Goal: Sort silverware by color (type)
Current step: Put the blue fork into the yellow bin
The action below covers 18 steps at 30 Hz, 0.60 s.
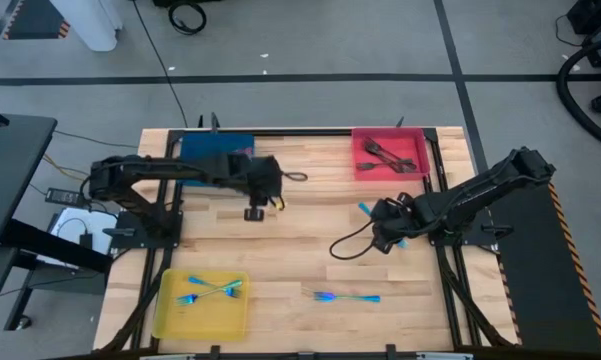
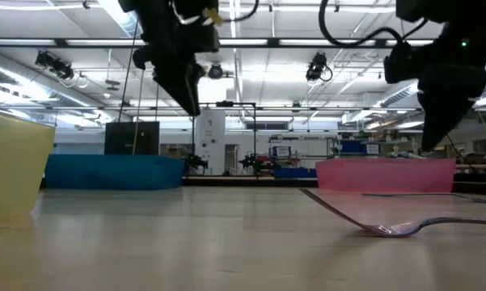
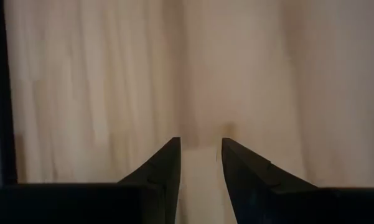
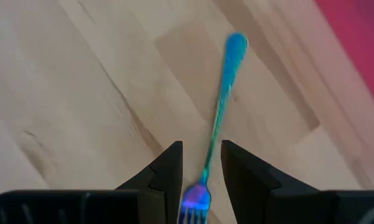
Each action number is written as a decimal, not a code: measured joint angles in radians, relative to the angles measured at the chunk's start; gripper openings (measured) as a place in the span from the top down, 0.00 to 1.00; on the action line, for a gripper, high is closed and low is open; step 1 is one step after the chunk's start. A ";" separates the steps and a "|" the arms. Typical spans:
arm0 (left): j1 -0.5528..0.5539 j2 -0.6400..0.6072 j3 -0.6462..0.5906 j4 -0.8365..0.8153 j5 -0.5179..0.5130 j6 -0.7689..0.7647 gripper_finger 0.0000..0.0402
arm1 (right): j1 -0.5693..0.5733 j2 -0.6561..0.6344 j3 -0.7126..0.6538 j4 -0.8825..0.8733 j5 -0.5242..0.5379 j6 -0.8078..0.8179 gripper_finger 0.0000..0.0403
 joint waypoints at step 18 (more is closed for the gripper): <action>-0.206 0.000 -0.001 0.251 0.000 -0.080 0.71 | -0.077 0.000 -0.201 0.185 -0.068 0.056 0.70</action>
